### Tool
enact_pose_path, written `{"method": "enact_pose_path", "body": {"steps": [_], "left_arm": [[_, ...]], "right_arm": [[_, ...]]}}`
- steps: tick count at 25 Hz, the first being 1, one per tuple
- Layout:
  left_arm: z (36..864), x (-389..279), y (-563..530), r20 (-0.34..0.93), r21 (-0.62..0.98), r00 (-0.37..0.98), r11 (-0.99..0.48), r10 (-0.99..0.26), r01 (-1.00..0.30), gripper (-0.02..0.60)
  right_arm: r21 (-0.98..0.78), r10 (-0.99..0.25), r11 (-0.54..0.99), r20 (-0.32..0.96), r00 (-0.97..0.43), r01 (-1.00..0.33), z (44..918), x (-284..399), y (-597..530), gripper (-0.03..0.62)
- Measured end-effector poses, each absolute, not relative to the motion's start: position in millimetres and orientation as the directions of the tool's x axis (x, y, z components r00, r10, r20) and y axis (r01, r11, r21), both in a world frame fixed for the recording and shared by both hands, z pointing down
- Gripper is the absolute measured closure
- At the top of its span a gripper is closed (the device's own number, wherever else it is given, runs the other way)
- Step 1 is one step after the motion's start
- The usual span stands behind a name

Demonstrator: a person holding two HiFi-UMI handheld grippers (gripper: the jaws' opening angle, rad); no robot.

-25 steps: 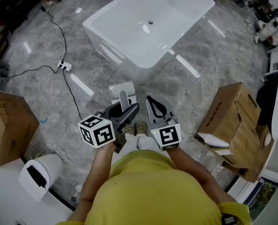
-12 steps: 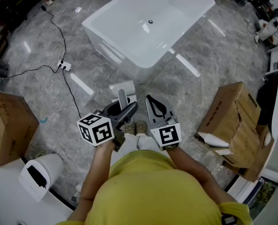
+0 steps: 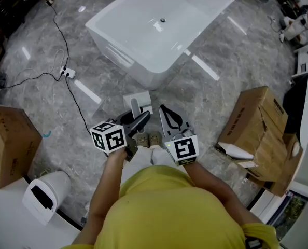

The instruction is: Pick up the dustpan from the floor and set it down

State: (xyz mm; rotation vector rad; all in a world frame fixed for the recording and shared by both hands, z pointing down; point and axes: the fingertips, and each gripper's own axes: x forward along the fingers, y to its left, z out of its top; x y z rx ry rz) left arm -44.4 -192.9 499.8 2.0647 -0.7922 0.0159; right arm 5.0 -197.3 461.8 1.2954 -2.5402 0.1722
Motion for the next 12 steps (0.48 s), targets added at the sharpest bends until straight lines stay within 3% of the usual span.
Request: {"method": "enact_pose_path", "body": {"steps": [12], "left_arm": [[572,-28,-202,0.362,0.744,0.81,-0.38,-0.461,-0.549,0.41]], "right_arm": [[0.027,-0.77,0.58,0.344,-0.537,-0.814,473,8,-198,0.583]]}}
